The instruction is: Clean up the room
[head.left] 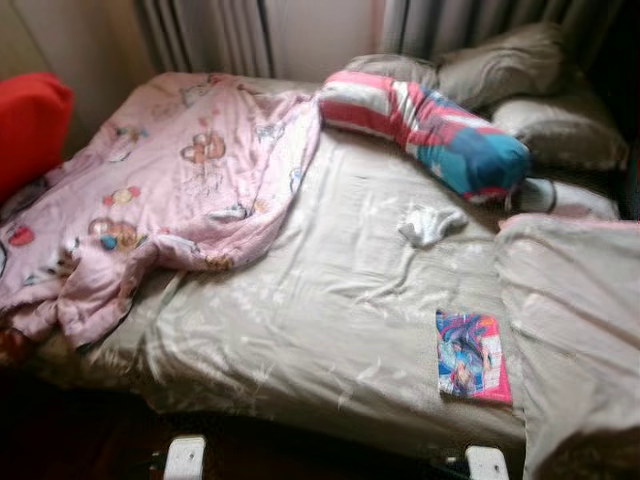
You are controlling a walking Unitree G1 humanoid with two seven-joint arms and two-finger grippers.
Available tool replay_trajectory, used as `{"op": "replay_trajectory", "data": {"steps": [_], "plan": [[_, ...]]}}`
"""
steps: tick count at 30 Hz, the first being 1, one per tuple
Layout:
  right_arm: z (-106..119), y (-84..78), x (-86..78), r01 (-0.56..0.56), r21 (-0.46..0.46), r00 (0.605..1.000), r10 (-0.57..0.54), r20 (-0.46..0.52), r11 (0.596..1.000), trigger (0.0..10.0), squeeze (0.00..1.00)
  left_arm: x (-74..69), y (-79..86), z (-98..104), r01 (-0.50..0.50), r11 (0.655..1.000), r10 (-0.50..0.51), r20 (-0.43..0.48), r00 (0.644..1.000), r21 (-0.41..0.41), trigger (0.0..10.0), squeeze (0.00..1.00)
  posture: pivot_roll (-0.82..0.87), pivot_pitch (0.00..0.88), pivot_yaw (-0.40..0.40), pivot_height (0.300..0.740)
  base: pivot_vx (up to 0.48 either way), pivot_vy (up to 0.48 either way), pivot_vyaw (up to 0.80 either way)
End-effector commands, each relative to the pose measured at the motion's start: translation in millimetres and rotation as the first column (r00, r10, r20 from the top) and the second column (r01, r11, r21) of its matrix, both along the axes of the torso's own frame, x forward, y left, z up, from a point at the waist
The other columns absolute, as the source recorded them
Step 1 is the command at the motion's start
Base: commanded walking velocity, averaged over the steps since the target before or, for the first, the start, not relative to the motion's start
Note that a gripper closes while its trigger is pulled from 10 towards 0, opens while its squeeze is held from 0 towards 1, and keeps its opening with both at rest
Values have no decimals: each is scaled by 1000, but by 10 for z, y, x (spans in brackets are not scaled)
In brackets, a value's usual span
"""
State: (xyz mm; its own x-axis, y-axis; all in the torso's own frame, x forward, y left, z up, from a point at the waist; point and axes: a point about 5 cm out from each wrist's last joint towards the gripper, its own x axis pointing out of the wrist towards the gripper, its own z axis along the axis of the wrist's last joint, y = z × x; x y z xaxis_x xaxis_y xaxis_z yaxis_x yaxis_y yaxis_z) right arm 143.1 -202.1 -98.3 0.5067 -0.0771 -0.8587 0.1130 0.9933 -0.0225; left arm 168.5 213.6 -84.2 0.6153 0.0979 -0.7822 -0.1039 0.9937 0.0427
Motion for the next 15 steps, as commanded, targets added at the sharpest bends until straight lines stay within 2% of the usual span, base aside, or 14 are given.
{"op": "replay_trajectory", "data": {"steps": [1, 14, 15], "plan": [[-17, 41, -32, 4, 12, 1000, -4, -6, 1000, 10000, 0, -103, 10, -49, 1, 1000, -1, -48, 999, 1, 10000, 0, -53, 107, -9, 740, 0, 465, 0], [-16, 46, -28, 10, 17, 1000, -10, -2, 1000, 10000, 0, -110, 33, -47, -1, 1000, 1, -50, 999, 1, 10000, 0, -53, 112, -8, 740, 0, 464, 0], [-16, 46, -28, 10, 17, 1000, -10, -2, 1000, 10000, 0, -111, 33, -48, -2, 1000, 2, -50, 999, 1, 10000, 0, -53, 112, -8, 740, 0, 0, 0]]}}
